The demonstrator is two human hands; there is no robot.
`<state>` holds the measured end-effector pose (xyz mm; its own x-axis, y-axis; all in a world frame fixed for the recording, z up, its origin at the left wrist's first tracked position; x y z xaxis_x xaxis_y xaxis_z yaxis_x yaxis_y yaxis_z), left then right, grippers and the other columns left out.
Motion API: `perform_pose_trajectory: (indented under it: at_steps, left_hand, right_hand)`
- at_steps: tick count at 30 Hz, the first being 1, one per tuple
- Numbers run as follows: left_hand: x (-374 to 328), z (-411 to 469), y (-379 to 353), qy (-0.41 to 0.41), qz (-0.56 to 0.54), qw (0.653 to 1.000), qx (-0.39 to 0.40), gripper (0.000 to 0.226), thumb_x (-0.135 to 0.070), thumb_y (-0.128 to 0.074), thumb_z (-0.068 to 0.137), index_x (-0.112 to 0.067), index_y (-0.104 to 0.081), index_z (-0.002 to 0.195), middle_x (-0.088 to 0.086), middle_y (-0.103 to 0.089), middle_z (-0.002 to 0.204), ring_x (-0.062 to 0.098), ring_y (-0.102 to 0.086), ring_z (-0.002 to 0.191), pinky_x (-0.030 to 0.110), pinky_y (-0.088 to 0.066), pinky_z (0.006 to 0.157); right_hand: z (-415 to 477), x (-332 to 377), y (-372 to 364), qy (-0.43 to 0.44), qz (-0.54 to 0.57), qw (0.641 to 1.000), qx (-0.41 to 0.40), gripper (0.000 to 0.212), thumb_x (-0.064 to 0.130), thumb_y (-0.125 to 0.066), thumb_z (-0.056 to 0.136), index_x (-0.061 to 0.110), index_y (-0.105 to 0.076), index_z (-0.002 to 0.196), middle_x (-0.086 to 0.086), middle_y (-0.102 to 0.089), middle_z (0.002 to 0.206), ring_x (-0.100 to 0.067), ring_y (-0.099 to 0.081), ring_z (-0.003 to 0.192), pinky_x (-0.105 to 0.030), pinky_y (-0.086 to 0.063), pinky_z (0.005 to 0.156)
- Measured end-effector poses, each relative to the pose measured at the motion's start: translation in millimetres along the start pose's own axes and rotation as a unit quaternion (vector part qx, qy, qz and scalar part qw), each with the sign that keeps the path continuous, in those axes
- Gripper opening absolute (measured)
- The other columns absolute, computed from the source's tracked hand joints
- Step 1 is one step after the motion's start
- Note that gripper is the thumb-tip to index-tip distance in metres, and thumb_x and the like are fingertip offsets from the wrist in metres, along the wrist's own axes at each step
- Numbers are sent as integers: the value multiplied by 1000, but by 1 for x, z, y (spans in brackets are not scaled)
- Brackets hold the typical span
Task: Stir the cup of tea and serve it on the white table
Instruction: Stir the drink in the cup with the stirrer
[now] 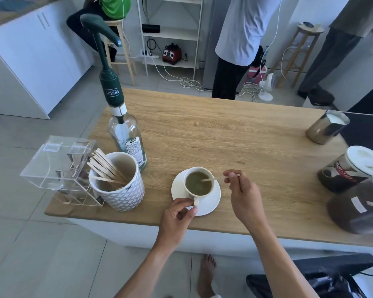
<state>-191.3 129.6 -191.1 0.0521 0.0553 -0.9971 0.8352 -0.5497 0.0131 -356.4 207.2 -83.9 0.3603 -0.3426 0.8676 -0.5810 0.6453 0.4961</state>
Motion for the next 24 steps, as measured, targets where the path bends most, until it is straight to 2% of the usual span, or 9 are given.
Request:
perform_pose_trajectory:
  at_steps: [2,6,10,13,16,20,24]
  left_hand:
    - [-1,-1,0,1,0,1000,-1,10,-9,-73,88,-15,-77,95,-2,-72,104,8,-60,69,20,-49,68]
    - [-1,-1,0,-3,4,1000,-3,10,-9,-73,88,-16,-77,94,-2,-71,103,7,-59,68,18,-47,66]
    - [0,0,0,-5,1,1000,2,10,-9,-73,88,-16,-77,94,-3,-71,102,9,-59,68,18,-47,66]
    - [-1,0,0,-5,2,1000,-1,10,-10,-73,88,-18,-77,94,-6,-71,101,9,-59,68,18,-48,67]
    - [0,0,0,-6,2,1000,0,10,-10,-73,88,-17,-77,94,-5,-72,101,9,-59,68,20,-49,68]
    - [0,-1,1,-9,1,1000,1,10,-11,-73,88,-17,-77,95,-4,-72,101,10,-60,70,20,-50,69]
    - [0,0,0,-11,2,1000,1,8,-12,-73,87,-15,-77,94,-3,-72,101,8,-61,70,19,-48,68]
  right_hand:
    - [-1,0,-3,-2,-9,1000,27,23,21,-42,102,24,-64,94,12,-65,80,8,-58,75,-6,-40,65]
    - [-1,2,-1,6,-8,1000,-2,21,19,-42,102,23,-61,93,12,-63,76,7,-57,71,-6,-38,61]
    - [-1,3,-4,10,-11,1000,25,22,20,-44,101,20,-65,94,10,-65,79,6,-58,75,-9,-41,66]
    - [1,4,0,3,-11,1000,-10,23,21,-42,102,21,-63,91,11,-62,75,5,-56,70,-14,-39,62]
    - [1,6,-2,9,-21,1000,11,23,21,-42,102,21,-64,93,11,-64,76,5,-57,69,-8,-39,61]
    - [5,7,-2,-2,-27,999,-25,25,23,-41,102,23,-62,90,13,-63,74,-1,-58,71,-8,-39,61]
    - [4,8,-6,-4,-28,1000,1,26,23,-41,102,22,-64,90,11,-65,74,0,-59,71,-9,-39,59]
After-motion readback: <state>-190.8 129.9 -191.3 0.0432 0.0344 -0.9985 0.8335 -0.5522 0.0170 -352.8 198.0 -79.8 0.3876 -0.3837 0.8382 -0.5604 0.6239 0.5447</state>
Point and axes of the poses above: each hand's wrist, its own z-axis towards the middle knuckle, its own y-axis out of the back of the hand, x = y × z, the point moved 2 cm from there along z, towards the middle knuckle
